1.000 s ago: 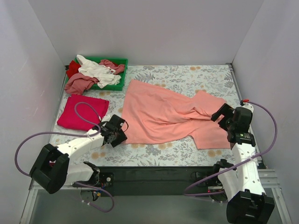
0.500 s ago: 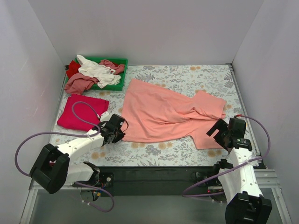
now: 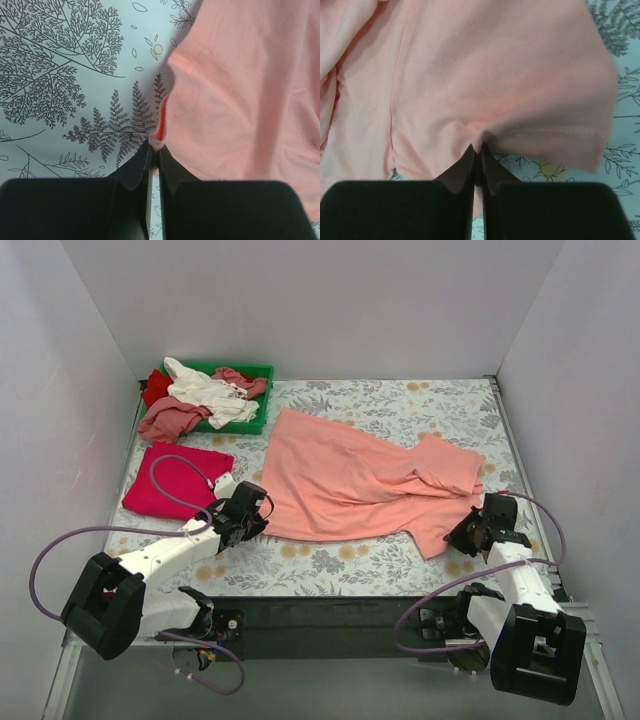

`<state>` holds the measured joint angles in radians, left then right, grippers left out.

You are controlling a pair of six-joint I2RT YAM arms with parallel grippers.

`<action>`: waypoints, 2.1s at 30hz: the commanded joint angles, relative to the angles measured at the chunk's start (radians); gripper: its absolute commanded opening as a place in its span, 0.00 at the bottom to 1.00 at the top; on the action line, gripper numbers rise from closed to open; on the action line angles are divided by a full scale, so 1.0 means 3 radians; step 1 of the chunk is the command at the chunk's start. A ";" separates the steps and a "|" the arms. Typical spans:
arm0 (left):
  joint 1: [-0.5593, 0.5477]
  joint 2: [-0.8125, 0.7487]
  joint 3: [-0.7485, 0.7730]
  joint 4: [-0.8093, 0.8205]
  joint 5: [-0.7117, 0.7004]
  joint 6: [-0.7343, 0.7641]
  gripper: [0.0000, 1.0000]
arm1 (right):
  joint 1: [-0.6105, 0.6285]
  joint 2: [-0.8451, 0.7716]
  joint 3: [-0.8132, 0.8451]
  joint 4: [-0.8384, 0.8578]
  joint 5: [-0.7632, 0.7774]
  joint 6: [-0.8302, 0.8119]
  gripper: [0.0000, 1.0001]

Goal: Fold and stack the t-shirts
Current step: Flatten the tshirt out

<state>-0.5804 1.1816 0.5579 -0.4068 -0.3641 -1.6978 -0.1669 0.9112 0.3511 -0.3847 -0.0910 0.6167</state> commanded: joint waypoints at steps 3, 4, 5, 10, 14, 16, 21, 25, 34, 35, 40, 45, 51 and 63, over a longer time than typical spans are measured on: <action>0.0017 0.0131 0.0145 0.0088 -0.0213 -0.0001 0.00 | -0.0011 0.0179 -0.0025 0.0418 0.0027 -0.0271 0.01; 0.0017 0.0131 0.0160 0.0088 -0.0208 0.0004 0.00 | -0.0006 0.0144 0.0005 0.0418 0.0027 -0.0291 0.01; 0.0017 0.0136 0.0180 0.0088 -0.0218 0.0009 0.00 | -0.0011 0.0093 0.0076 0.0438 -0.0029 -0.0322 0.01; 0.0017 0.0045 0.0578 0.0083 -0.0340 0.0228 0.00 | -0.0006 -0.0428 0.0470 0.0469 0.0073 -0.0424 0.01; 0.0017 -0.0114 0.1008 0.0068 -0.0519 0.0392 0.00 | -0.0006 -0.0751 0.0909 0.0536 0.0287 -0.0450 0.01; 0.0017 -0.0216 0.1207 0.0083 -0.0550 0.0469 0.00 | -0.0006 -0.0828 0.1232 0.0516 0.0430 -0.0475 0.01; 0.0017 -0.0380 0.1927 0.0129 -0.0668 0.0821 0.00 | -0.0006 -0.0747 0.2121 0.0270 0.0773 -0.0623 0.01; 0.0017 -0.0502 0.2435 0.0358 -0.0475 0.1214 0.00 | -0.0006 -0.0466 0.2990 0.0081 0.0927 -0.0858 0.01; 0.0017 -0.0610 0.3497 0.0375 0.0283 0.1619 0.00 | -0.0006 -0.0087 0.4872 -0.0261 0.0968 -0.1268 0.01; 0.0012 -0.0620 0.3570 0.0369 0.0349 0.1640 0.00 | -0.0006 -0.0056 0.5045 -0.0297 0.0963 -0.1319 0.01; 0.0012 -0.0712 0.4005 0.0349 0.0518 0.1701 0.00 | -0.0006 0.0025 0.5741 -0.0313 0.0861 -0.1411 0.01; 0.0017 -0.0687 0.4434 0.0242 0.0615 0.1788 0.00 | -0.0006 0.0082 0.6131 -0.0242 0.0631 -0.1544 0.01; 0.0017 -0.0620 0.4384 0.0241 0.0371 0.1875 0.00 | -0.0001 0.0067 0.5907 -0.0104 0.0595 -0.1605 0.01; 0.0292 0.0406 0.3305 0.0743 -0.0879 0.2025 0.00 | -0.0006 0.0322 0.3838 0.1051 -0.0294 -0.1555 0.01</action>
<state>-0.5594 1.1652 1.6363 -0.1951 -0.5163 -1.0901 -0.1680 0.9539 1.6699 -0.2596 -0.0795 0.1566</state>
